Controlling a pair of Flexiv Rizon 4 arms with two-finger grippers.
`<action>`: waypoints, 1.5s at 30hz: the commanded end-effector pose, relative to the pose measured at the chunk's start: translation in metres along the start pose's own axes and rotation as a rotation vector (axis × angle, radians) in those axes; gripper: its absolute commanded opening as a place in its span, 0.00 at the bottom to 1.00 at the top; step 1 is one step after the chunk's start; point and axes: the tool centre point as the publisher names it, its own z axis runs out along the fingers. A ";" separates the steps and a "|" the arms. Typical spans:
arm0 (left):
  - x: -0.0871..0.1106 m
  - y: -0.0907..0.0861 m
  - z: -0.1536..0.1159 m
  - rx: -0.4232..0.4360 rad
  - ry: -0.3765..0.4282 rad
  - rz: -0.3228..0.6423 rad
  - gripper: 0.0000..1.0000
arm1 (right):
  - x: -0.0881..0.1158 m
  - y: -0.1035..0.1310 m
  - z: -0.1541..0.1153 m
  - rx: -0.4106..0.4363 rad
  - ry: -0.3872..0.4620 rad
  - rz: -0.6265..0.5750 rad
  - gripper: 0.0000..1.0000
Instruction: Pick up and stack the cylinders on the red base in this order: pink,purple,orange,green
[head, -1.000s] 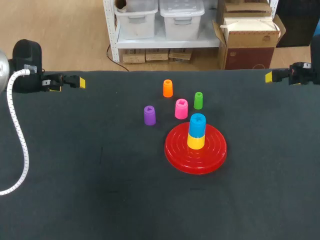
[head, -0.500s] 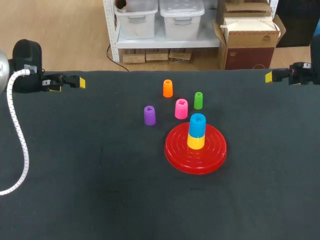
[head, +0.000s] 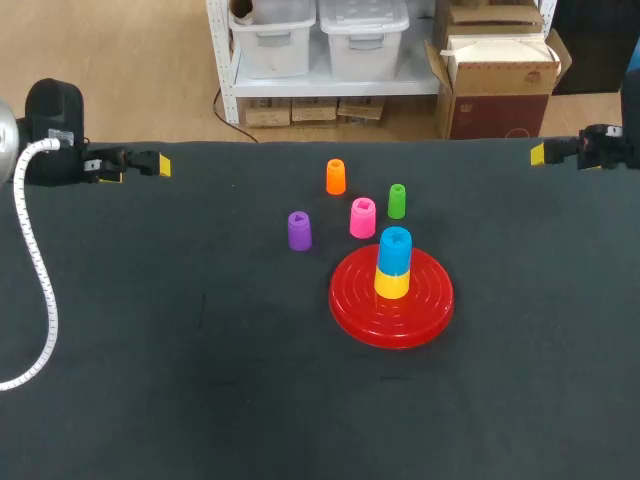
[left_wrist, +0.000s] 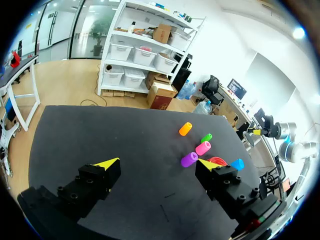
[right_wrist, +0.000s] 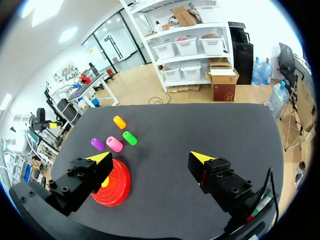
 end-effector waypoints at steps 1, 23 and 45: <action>-0.002 -0.001 0.001 -0.006 0.007 -0.002 1.00 | 0.000 0.001 0.000 0.004 0.001 0.000 1.00; -0.002 -0.001 0.001 -0.006 0.007 -0.002 1.00 | 0.000 0.001 0.000 0.004 0.001 0.000 1.00; 0.018 -0.055 0.004 0.383 -0.236 0.823 1.00 | 0.000 0.001 0.000 0.004 0.001 0.000 1.00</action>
